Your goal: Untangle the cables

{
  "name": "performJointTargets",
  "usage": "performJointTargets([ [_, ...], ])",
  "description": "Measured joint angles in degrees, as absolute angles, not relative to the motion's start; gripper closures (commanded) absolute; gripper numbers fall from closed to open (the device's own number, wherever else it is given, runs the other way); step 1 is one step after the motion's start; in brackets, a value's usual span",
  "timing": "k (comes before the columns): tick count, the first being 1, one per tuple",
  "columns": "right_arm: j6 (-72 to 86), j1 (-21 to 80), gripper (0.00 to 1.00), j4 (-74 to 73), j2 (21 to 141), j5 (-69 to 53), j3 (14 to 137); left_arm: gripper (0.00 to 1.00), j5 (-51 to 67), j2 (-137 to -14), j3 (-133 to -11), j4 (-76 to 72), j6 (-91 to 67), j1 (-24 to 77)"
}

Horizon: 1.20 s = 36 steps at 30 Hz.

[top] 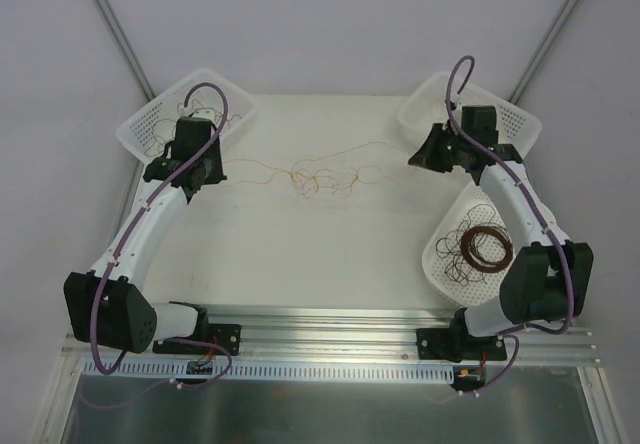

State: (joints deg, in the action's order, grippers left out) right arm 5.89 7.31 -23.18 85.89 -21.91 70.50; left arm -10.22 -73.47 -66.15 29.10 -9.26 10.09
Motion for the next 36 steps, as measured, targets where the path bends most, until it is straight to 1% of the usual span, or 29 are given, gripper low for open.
performJointTargets([
  [7,4.1,2.1,0.99,-28.7,80.3,-23.5,81.6,1.0,-15.2,-73.5,-65.6,32.5,-8.6,8.9],
  [12,3.8,0.8,0.99,-29.4,77.3,-25.0,86.5,1.0,-15.7,-73.9,-62.3,33.8,-8.9,8.3],
  [18,3.7,1.8,0.99,-28.9,75.8,-30.3,86.0,1.0,-14.1,-75.8,-59.6,34.8,-10.0,8.1],
  [22,2.7,5.4,0.99,-29.3,76.4,-32.0,82.1,1.0,-11.2,-76.7,-59.3,35.1,-10.5,8.1],
  [25,2.0,7.7,0.98,-30.1,78.1,-32.0,78.9,1.0,-9.4,-76.9,-59.3,35.1,-11.0,8.1],
  [26,1.9,8.1,0.95,-30.6,78.9,-31.7,77.9,1.0,-9.0,-77.0,-59.3,35.1,-11.1,8.1],
  [27,1.8,8.4,0.9,-30.8,79.4,-31.5,76.9,1.0,-8.4,-77.1,-59.3,35.1,-11.2,8.1],
  [28,1.7,8.6,0.68,-31.1,80.2,-31.0,75.7,1.0,-7.7,-77.1,-59.3,35.1,-11.3,8.1],
  [31,0.9,9.3,0.4,-33.3,82.5,-28.8,73.3,1.0,-6.7,-77.1,-59.3,35.1,-11.4,8.1],
  [34,-1.0,11.7,0.33,-36.2,84.0,-23.2,72.2,1.0,-6.2,-77.1,-59.3,35.0,-11.4,8.1],
  [36,-2.3,14.8,0.32,-37.8,84.1,-18.3,72.2,1.0,-6.2,-77.1,-59.3,35.0,-11.4,8.1],
])
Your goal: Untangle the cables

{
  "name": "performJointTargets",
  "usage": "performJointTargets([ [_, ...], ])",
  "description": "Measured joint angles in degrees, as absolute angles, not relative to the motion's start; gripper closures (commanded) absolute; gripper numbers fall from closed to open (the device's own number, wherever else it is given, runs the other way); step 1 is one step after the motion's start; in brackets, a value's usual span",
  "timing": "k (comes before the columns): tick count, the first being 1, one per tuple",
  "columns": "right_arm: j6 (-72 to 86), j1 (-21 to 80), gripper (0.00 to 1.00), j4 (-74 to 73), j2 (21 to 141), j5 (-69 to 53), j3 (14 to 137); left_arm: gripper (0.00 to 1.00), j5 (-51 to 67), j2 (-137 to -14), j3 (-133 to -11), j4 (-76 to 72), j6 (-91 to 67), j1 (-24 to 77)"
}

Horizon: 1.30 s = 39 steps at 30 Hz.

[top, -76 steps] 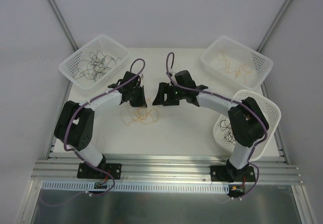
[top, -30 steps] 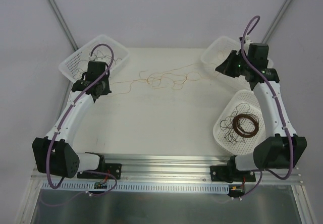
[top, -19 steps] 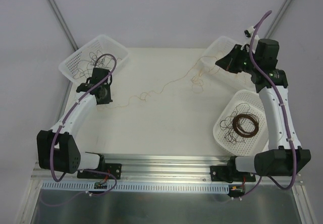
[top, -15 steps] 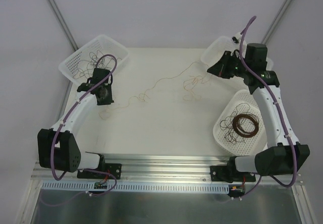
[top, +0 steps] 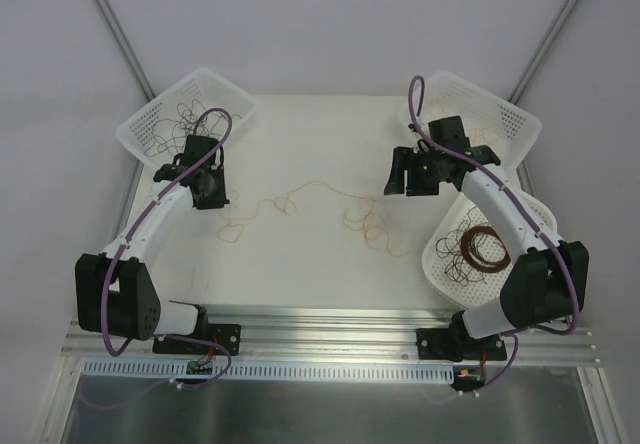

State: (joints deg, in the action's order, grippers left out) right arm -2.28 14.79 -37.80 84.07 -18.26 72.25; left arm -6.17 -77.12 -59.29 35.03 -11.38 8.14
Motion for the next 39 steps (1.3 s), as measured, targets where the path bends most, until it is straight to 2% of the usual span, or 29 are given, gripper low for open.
performJointTargets([
  [11,-6.7,24.0,0.32,-37.9,85.8,-14.3,72.8,1.0,-6.0,-77.1,-59.1,35.0,-11.4,8.1],
  [20,-8.2,34.3,0.33,-32.1,95.7,-15.8,72.9,1.0,-4.5,-77.0,-58.0,34.8,-11.5,8.1],
  [29,-7.1,37.6,0.37,-24.4,106.8,-11.0,73.0,1.0,-3.8,-76.1,-56.2,34.3,-11.8,8.1],
  [32,-6.9,38.0,0.43,-22.8,108.6,-9.1,73.0,1.0,-3.5,-75.5,-55.6,34.3,-12.1,8.1],
  [35,-7.1,38.6,0.6,-21.7,109.3,-7.8,73.1,1.0,-3.4,-75.2,-55.1,34.1,-12.4,8.1],
  [36,-7.2,38.7,0.74,-21.4,109.4,-7.5,73.1,1.0,-3.4,-75.1,-54.9,33.9,-12.5,8.1],
  [37,-7.4,38.9,0.81,-21.4,109.4,-7.2,73.3,1.0,-3.4,-75.1,-54.7,33.7,-12.6,8.1],
  [38,-7.6,39.1,0.94,-21.4,109.4,-7.0,73.4,1.0,-3.4,-75.1,-54.5,33.7,-12.6,8.1],
  [39,-7.9,39.2,0.99,-21.5,109.4,-6.7,73.5,1.0,-3.4,-75.1,-54.3,33.7,-12.6,8.1],
])
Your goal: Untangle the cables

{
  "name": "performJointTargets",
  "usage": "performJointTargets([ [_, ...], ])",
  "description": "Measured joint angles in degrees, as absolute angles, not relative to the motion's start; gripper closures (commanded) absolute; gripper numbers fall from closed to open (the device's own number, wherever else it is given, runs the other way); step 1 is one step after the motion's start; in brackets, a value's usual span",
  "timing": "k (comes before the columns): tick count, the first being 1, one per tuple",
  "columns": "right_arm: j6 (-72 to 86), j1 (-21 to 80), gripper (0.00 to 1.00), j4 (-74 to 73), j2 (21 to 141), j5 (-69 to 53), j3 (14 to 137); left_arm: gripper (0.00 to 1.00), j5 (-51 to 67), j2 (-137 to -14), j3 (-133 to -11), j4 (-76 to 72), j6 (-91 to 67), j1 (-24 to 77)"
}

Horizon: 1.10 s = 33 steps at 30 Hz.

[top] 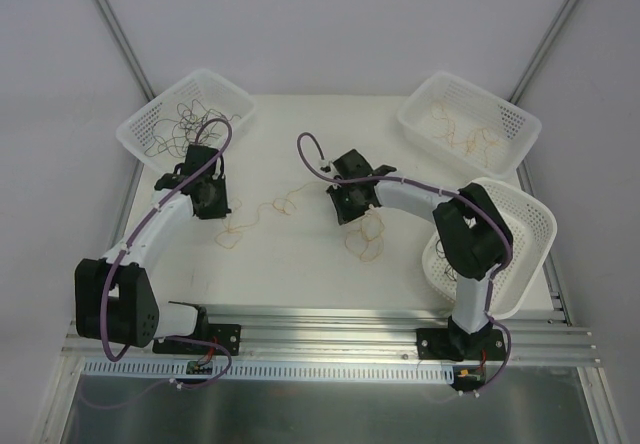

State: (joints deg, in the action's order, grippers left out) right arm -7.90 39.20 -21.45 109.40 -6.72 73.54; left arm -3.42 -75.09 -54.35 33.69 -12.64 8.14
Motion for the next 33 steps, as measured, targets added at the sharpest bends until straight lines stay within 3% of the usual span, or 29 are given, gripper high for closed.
performJointTargets([
  [8,-11.9,39.2,0.99,-28.3,102.5,-4.6,79.6,1.0,-3.4,-75.1,-53.5,33.2,-12.8,8.1],
  [20,-15.6,27.3,0.99,-31.7,77.2,-5.8,106.6,1.0,-3.4,-75.9,-52.4,32.6,-13.1,8.1],
  [33,-13.5,25.6,0.99,-28.8,73.1,-13.5,100.4,1.0,-3.5,-75.9,-51.5,32.0,-13.5,8.1],
])
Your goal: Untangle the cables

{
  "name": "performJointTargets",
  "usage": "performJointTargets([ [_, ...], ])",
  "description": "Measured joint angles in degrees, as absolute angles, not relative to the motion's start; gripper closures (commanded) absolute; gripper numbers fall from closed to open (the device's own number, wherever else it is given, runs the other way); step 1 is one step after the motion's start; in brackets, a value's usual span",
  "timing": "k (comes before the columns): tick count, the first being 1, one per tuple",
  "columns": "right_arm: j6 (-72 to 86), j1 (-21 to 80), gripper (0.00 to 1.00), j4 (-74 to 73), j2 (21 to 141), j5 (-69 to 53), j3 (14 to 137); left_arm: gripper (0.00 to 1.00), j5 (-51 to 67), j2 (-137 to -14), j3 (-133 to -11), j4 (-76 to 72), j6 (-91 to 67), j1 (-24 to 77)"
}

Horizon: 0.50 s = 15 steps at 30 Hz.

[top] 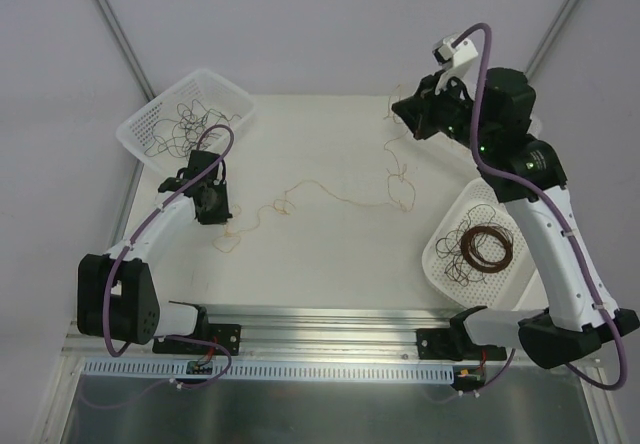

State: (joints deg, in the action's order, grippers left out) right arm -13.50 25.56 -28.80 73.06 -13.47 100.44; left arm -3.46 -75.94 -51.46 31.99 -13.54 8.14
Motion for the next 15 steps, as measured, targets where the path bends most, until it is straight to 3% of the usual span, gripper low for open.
performJointTargets([
  [10,-8.1,25.4,0.99,-30.9,72.9,-15.5,76.6,1.0,-3.5,-74.8,-51.5,32.0,-13.5,8.1],
  [13,-7.2,25.4,0.99,-32.0,73.1,-15.8,74.6,1.0,-2.9,-74.5,-51.5,32.0,-13.5,8.1],
  [15,-6.7,25.4,0.99,-31.8,73.1,-16.0,74.6,0.94,-1.1,-74.5,-51.5,31.9,-13.5,8.1],
])
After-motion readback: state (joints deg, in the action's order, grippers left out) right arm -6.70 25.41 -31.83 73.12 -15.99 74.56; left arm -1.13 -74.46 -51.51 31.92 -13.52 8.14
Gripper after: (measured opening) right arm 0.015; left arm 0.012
